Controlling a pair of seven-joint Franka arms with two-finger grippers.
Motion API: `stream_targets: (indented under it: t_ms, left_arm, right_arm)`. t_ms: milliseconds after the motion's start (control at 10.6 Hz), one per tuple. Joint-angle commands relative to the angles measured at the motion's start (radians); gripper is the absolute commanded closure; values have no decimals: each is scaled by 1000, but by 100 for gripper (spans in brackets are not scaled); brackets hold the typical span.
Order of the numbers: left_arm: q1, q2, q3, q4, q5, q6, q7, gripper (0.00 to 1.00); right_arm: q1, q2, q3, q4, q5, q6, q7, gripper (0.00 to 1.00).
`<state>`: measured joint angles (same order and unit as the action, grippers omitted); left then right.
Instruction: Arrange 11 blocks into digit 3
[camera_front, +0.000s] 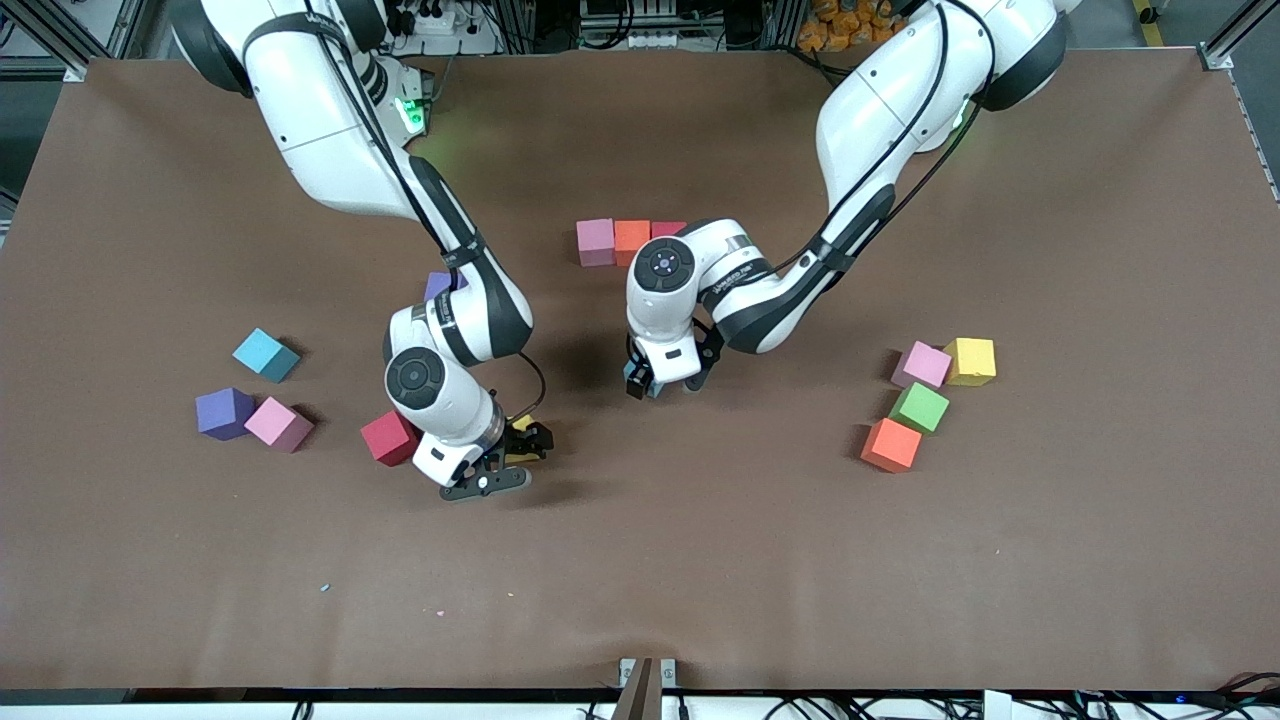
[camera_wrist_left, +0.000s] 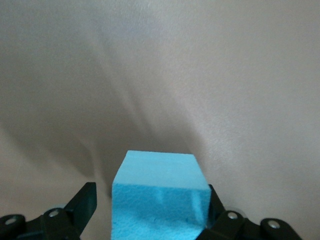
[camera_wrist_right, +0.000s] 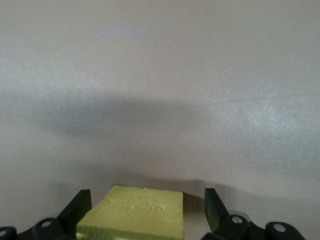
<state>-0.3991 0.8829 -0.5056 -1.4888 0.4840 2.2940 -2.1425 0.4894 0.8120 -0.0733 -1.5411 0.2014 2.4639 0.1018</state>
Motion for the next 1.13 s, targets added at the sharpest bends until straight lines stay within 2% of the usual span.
stream_targets:
  t_ms: [0,188,283,471,565,659,942,1036]
  left_arm:
    - [-17,19,6,30,5,-18,-2,30]
    - [-12,11,6,30,2,-18,-22,68]
    - [-7,5,6,30,1,-18,-29,78]
    - [-4,-21,6,30,7,-18,-31,88]
    - [2,-36,6,28,18,-19,-31,96]
    - [5,-44,6,27,19,-22,-31,100]
    - [28,-99,4,22,4,-43,-31,100]
    - [32,-125,2,21,-4,-71,-31,100]
  right_arm:
    - [5,-11,3,-27,13,9,-11,0]
    - [5,-13,3,-28,15,7,-11,1]
    - [5,-16,3,-27,15,6,-10,1]
    - [9,-20,3,-27,16,-2,-8,5]
    - [9,-24,3,-25,18,-5,-7,5]
    - [12,-30,3,-25,19,-6,-5,4]
    - [17,-39,3,-27,19,-8,9,1]
    - [15,-39,3,-27,19,-8,6,5]
